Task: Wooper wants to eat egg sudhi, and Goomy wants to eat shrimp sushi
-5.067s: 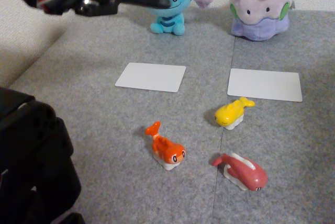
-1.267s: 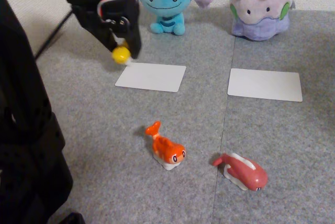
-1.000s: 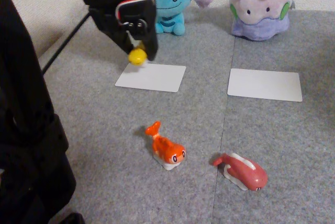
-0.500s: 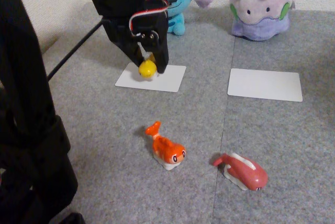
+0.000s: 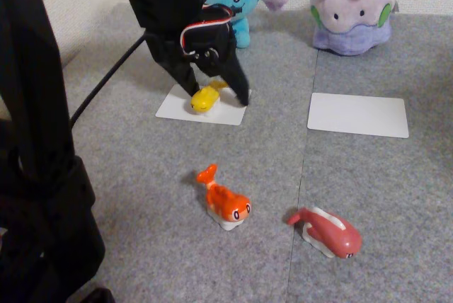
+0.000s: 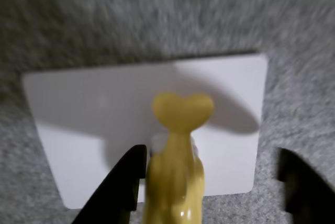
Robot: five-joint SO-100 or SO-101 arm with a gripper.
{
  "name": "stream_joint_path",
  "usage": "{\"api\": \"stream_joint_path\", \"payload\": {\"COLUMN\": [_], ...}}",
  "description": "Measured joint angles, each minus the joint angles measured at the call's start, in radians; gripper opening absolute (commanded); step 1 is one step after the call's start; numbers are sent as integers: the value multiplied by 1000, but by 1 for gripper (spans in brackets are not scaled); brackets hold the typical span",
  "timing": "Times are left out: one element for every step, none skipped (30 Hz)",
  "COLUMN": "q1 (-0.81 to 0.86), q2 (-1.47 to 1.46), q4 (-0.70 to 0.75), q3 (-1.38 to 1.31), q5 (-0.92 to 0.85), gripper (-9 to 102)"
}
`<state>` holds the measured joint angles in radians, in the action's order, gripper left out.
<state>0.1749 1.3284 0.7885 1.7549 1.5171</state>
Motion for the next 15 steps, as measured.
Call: {"api": "stream_joint_path", "payload": {"q1": [0, 0, 0, 0, 0, 0, -2, -3, -11, -20, -37, -54, -72, -89, -101], "q2": [0, 0, 0, 0, 0, 0, 2, 5, 14, 34, 61, 91, 121, 156, 190], "q4": [2, 2, 3, 8, 15, 21, 28, 41, 54, 69, 95, 114, 140, 167, 199], "q3": [-5, -11, -14, -15, -18, -20, -20, -23, -25, -25, -25, -25, -25, -25, -25], "q5": [0, 0, 0, 0, 0, 0, 0, 3, 6, 6, 6, 8, 18, 23, 26], "gripper": [35, 35, 35, 35, 35, 35, 35, 35, 35, 35, 35, 35, 35, 35, 35]}}
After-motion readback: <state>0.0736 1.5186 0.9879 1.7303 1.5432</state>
